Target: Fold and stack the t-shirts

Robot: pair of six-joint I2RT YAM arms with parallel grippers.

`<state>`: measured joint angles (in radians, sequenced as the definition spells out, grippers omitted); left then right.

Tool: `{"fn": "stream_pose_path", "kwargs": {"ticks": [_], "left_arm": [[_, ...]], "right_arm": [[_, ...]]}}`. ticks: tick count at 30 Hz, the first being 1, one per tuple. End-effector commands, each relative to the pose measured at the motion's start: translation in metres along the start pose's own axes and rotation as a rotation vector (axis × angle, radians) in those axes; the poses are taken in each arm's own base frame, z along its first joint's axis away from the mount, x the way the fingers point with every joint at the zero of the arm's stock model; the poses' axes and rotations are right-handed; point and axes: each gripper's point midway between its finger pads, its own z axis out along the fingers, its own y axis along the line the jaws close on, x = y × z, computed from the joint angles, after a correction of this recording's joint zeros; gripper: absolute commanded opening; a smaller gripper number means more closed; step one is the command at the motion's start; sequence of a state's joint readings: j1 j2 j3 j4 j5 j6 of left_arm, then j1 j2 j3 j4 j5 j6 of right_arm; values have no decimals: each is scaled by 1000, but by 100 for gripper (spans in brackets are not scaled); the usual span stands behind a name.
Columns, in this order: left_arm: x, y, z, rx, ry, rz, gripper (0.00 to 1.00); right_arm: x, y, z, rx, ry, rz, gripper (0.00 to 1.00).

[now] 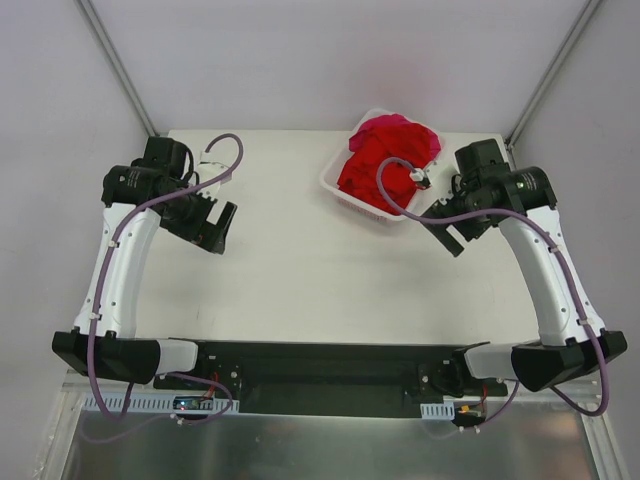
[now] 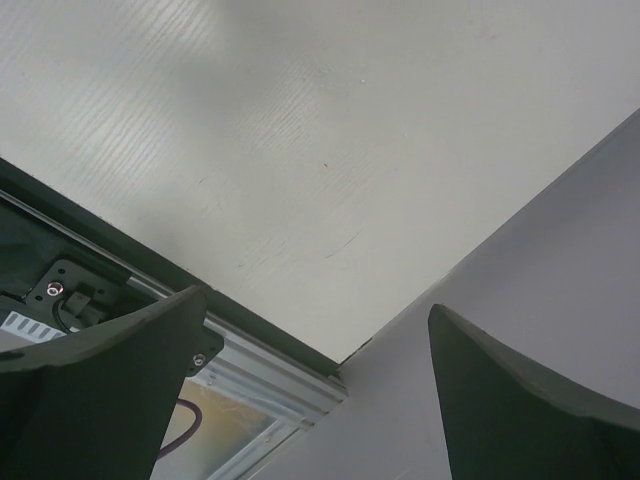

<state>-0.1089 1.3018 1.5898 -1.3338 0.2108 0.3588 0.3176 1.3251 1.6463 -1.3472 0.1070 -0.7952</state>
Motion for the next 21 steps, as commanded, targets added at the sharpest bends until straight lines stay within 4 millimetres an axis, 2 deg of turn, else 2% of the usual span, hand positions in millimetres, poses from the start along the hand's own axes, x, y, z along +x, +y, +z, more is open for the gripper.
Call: {"fn": "stream_pose_path", "kwargs": {"ticks": [1, 9, 17, 21], "left_arm": [[9, -10, -12, 43, 2, -3, 99], [6, -11, -9, 60, 9, -5, 99], [-12, -19, -15, 120, -36, 17, 99], [-17, -16, -16, 116, -41, 20, 99]], "right_arm": [[23, 20, -9, -108, 94, -22, 96], [24, 40, -12, -227, 81, -54, 96], [37, 45, -10, -255, 124, -106, 96], [42, 48, -9, -267, 139, -113, 96]]}}
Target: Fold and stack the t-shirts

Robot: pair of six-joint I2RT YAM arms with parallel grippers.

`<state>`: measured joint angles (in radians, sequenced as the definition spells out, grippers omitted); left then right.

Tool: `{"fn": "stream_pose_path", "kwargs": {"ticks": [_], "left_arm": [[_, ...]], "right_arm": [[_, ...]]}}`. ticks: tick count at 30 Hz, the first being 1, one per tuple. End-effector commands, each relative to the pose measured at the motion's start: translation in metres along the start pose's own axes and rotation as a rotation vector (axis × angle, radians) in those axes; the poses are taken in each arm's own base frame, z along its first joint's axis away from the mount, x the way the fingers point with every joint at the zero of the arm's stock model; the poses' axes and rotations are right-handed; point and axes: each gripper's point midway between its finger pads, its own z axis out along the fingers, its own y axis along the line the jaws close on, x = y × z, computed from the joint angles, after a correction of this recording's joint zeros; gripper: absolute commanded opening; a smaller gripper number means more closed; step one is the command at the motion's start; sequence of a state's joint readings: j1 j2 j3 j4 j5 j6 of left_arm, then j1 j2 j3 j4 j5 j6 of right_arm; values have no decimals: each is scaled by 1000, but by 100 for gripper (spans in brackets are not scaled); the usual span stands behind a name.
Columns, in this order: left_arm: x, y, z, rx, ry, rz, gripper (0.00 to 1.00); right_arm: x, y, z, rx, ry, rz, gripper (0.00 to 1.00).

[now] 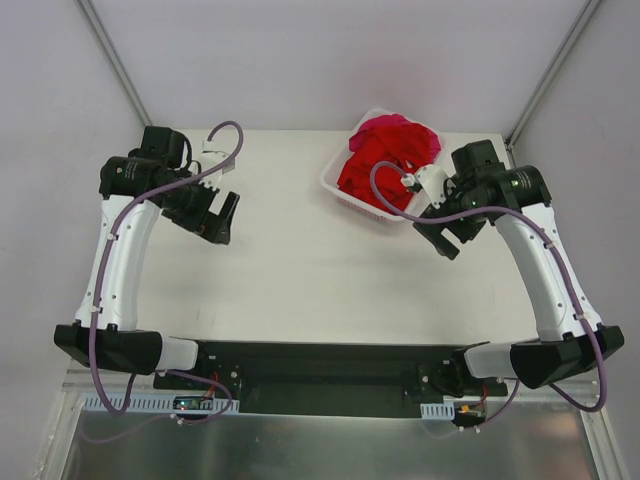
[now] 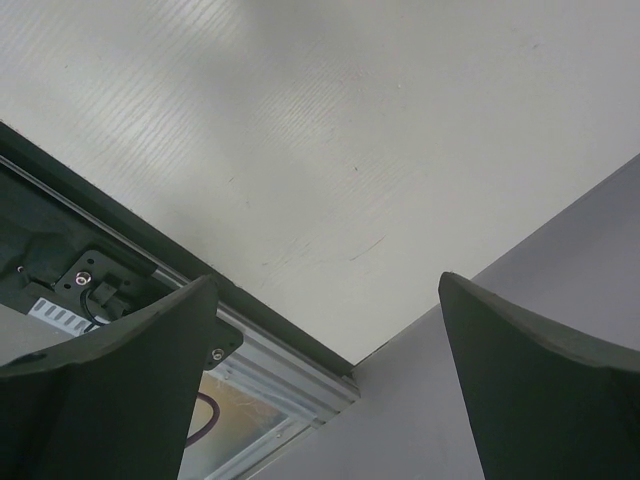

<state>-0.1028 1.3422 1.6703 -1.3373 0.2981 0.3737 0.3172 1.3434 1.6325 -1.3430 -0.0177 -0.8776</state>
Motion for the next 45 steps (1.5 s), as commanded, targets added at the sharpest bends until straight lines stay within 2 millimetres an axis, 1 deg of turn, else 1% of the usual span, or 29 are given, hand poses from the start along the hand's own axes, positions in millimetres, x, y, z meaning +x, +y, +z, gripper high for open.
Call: {"fn": "stream_pose_path", "kwargs": {"ticks": [1, 5, 6, 8, 9, 10, 11, 12, 13, 17, 20, 24, 25, 27, 28, 29, 31, 32, 34, 35, 36, 37, 38, 39, 40, 41, 42, 44, 45], "left_arm": [[3, -8, -9, 45, 19, 0, 99], [-1, -4, -15, 9, 1, 27, 99], [-1, 3, -18, -42, 10, 72, 99], [0, 10, -23, -130, 33, 152, 99], [0, 6, -21, -150, 56, 241, 99], [1, 12, -23, -209, 81, 282, 99], [2, 12, -23, -228, 96, 317, 99], [4, 10, -20, -228, 116, 352, 100], [2, 3, -16, -221, 125, 404, 99], [4, -19, -3, -163, 155, 509, 99], [-3, -31, 6, -104, 138, 500, 99], [-16, -47, 8, -32, 99, 457, 99], [-17, -49, 10, -25, 102, 451, 99], [-21, -50, 9, -25, 93, 455, 99], [-21, -50, 9, -24, 93, 456, 99], [-21, -51, 9, -23, 93, 459, 99], [-20, -50, 8, -32, 92, 461, 99], [-19, -49, 7, -40, 92, 462, 99], [-14, -41, 7, -87, 96, 450, 99], [-13, -39, 6, -100, 95, 441, 99], [-11, -40, 4, -104, 85, 421, 99], [-12, -35, 1, -135, 77, 416, 99], [-11, -34, 0, -146, 70, 409, 99], [-10, -33, -4, -159, 56, 398, 99], [-13, -27, -5, -191, 38, 384, 99], [-15, -24, -5, -205, 29, 375, 99], [-17, -23, -5, -214, 22, 374, 99], [-23, -18, -5, -246, 19, 372, 99], [-25, -16, -4, -256, 24, 371, 99]], "right_arm": [[49, 38, -17, -157, 176, -19, 96], [48, 37, -18, -152, 172, -19, 96], [49, 37, -18, -150, 175, -16, 96], [48, 38, -18, -157, 169, -18, 96], [48, 42, -18, -176, 163, -19, 96], [47, 44, -18, -186, 157, -21, 96], [46, 46, -17, -197, 155, -24, 96], [47, 47, -17, -200, 159, -31, 96], [47, 47, -16, -196, 164, -53, 96], [50, 43, -10, -162, 209, -112, 96], [54, 42, -6, -138, 242, -159, 96], [54, 43, -7, -108, 264, -263, 96], [48, 52, -10, -105, 240, -345, 96], [42, 62, -15, -108, 230, -428, 96], [39, 70, -17, -126, 230, -480, 96], [40, 71, -17, -128, 248, -492, 96], [38, 62, -14, -76, 259, -513, 96], [32, 56, -10, -31, 241, -514, 96], [22, 34, -9, 85, 239, -498, 96], [11, 25, -9, 130, 208, -476, 96], [0, 12, -13, 182, 190, -451, 96], [-5, -3, -16, 224, 176, -419, 96], [-23, -18, -17, 287, 109, -389, 96], [-34, -34, -21, 347, 76, -356, 96], [-50, -57, -21, 417, 19, -286, 96], [-58, -66, -17, 426, -3, -251, 96], [-76, -80, -7, 427, -6, -200, 96], [-90, -81, 9, 374, 12, -101, 96], [-95, -80, 24, 326, 44, -86, 96]]}}
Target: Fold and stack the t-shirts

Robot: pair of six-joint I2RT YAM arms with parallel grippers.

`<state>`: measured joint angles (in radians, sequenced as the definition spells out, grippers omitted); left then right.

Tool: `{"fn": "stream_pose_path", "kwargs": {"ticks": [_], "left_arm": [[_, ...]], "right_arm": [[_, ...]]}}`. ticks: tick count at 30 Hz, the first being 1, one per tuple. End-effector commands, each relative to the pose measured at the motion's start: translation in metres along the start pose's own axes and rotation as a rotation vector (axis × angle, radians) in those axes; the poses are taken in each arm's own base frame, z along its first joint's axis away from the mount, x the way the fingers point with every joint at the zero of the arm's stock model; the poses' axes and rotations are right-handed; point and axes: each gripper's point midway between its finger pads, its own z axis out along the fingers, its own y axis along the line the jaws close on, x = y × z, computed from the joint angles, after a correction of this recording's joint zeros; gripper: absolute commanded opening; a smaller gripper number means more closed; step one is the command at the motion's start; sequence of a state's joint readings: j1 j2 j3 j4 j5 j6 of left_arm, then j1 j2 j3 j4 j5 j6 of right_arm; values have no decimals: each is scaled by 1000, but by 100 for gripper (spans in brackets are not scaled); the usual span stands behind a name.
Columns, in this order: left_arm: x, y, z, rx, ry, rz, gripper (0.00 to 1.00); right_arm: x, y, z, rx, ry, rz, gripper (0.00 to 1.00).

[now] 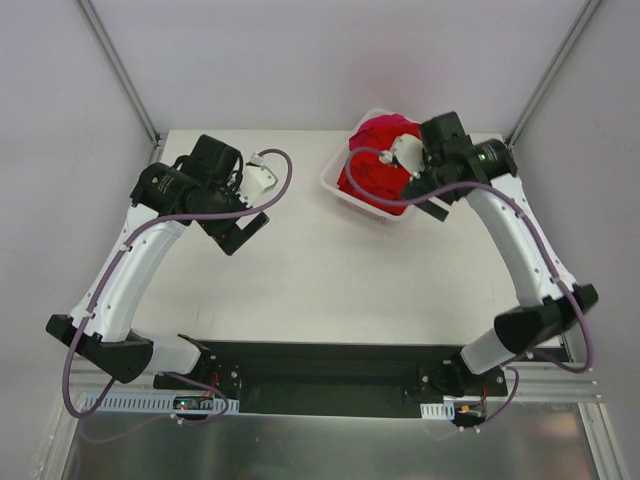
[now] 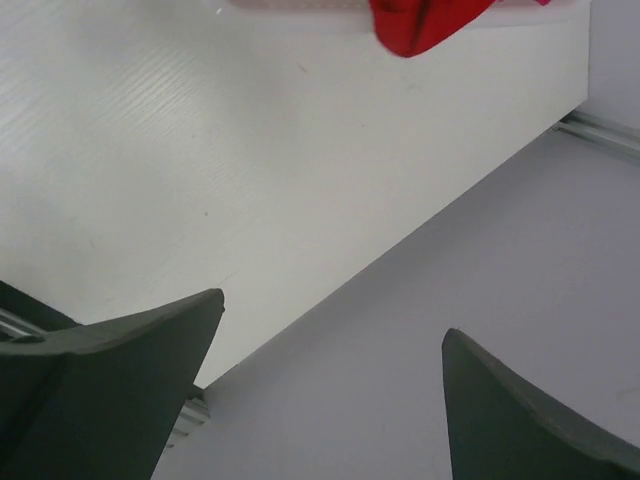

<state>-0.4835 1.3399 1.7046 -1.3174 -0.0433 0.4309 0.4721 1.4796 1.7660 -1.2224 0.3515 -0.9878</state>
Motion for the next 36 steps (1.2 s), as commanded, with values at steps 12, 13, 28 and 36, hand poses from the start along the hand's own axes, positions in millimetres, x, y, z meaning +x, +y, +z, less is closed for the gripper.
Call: {"fn": "stream_pose_path", "kwargs": {"ticks": [12, 13, 28, 36], "left_arm": [[28, 74, -30, -336, -43, -99, 99], [34, 75, -28, -352, -32, -68, 99], [53, 95, -43, -448, -3, -170, 99], [57, 102, -51, -462, -7, -219, 99]], "right_arm": [[-101, -94, 167, 44, -106, 388, 96], [-100, -106, 169, 94, -122, 399, 96], [-116, -105, 215, 37, -239, 461, 96], [-101, -68, 237, -129, -177, 407, 98]]}}
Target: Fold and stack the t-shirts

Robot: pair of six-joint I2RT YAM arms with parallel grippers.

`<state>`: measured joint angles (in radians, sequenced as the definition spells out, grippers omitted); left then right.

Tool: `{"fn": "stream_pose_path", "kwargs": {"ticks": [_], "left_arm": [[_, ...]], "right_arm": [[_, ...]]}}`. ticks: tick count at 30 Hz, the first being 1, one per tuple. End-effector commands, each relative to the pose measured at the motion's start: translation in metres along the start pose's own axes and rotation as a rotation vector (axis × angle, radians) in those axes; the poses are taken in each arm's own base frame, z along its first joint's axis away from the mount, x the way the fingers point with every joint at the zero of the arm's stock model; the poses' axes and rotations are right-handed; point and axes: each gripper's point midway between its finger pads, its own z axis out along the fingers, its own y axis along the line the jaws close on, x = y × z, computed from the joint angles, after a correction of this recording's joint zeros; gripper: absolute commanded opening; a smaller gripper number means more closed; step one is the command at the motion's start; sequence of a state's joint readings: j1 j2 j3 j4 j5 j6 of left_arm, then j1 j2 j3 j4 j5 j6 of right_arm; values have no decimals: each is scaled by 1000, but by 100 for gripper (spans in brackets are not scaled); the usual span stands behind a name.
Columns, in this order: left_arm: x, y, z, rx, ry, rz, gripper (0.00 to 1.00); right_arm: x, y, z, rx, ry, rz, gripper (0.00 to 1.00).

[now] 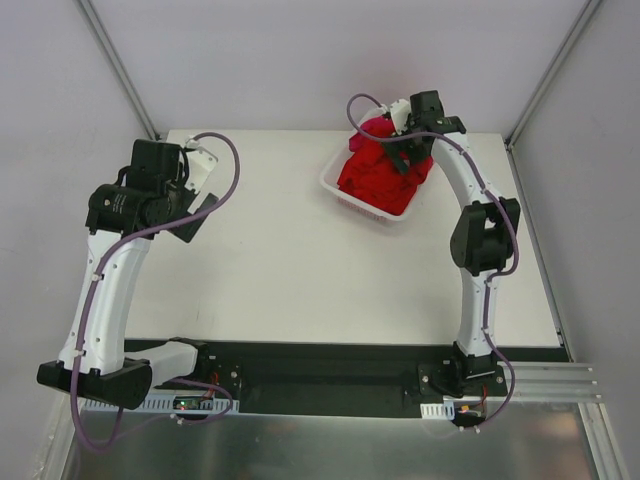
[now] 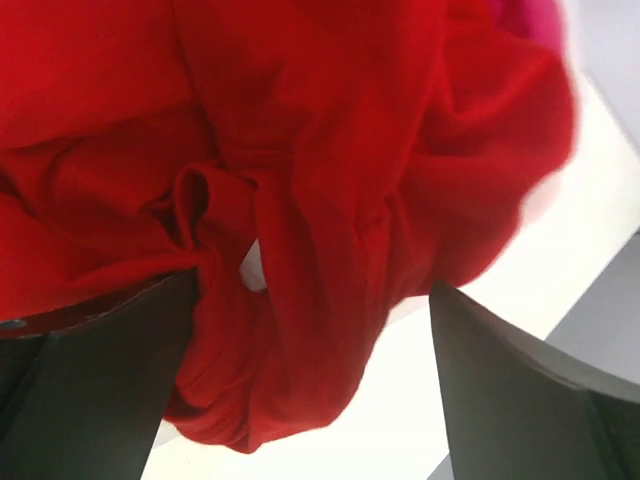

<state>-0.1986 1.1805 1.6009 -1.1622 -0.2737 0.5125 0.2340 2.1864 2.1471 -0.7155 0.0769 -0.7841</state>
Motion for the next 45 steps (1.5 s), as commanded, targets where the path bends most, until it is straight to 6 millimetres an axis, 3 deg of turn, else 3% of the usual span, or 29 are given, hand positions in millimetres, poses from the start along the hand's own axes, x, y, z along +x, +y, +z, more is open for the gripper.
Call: {"fn": "stream_pose_path", "kwargs": {"ticks": [1, 2, 4, 5, 6, 8, 11, 12, 14, 15, 17, 20, 21, 22, 26, 28, 29, 32, 34, 37, 40, 45], "left_arm": [[-2, 13, -10, -41, -16, -36, 99], [-2, 14, -11, -43, -17, -41, 99], [-2, 14, -11, -41, -18, -45, 99], [-2, 14, -11, -40, -20, -46, 99], [-3, 14, -11, -37, -23, -48, 99], [-4, 13, -11, -32, -25, -49, 99], [-5, 10, -10, -16, -32, -50, 99], [-6, 9, -9, -11, -32, -51, 99], [-9, 7, -9, 3, -44, -54, 99], [-10, 7, -8, 9, -44, -58, 99], [-13, 5, -8, 20, -53, -59, 99], [-18, 4, -7, 35, -63, -53, 99], [-20, 4, -7, 38, -68, -53, 99], [-21, 4, -6, 42, -72, -52, 99], [-28, 1, -4, 70, -87, -48, 99], [-32, 1, -4, 75, -98, -47, 99], [-33, 0, -4, 79, -101, -47, 99], [-36, -1, -4, 89, -112, -46, 99], [-39, -1, -5, 93, -119, -44, 99], [-40, -2, -6, 95, -126, -43, 99], [-40, -3, -6, 98, -126, -43, 99], [-35, -3, -9, 90, -126, -47, 99]], "right_arm": [[12, 22, 4, -129, 20, -15, 99], [12, 23, 4, -142, 20, -13, 97], [12, 30, -2, -183, 13, -4, 78], [9, 28, -8, -183, 3, 2, 65], [7, 27, -11, -181, -4, 11, 33], [-7, 18, -30, -151, -46, 12, 10], [-31, 3, -66, -107, -119, 11, 5], [-53, -12, -101, -59, -204, -9, 3], [-80, -22, -138, -4, -316, -47, 2], [-93, -27, -178, 36, -399, -71, 1], [-119, -28, -220, 107, -541, -164, 1], [-130, 1, -279, 121, -687, -302, 1], [-129, 20, -287, 59, -719, -350, 1], [-127, 43, -310, 16, -762, -385, 1], [-106, 113, -352, -262, -850, -389, 1], [-99, 137, -359, -345, -869, -419, 1], [-89, 143, -352, -352, -839, -428, 2], [-76, 136, -320, -269, -756, -443, 1], [-78, 120, -308, -176, -720, -432, 1], [-84, 114, -309, -162, -722, -411, 1], [-91, 121, -317, -214, -758, -388, 1], [-91, 157, -326, -337, -793, -451, 2]]}}
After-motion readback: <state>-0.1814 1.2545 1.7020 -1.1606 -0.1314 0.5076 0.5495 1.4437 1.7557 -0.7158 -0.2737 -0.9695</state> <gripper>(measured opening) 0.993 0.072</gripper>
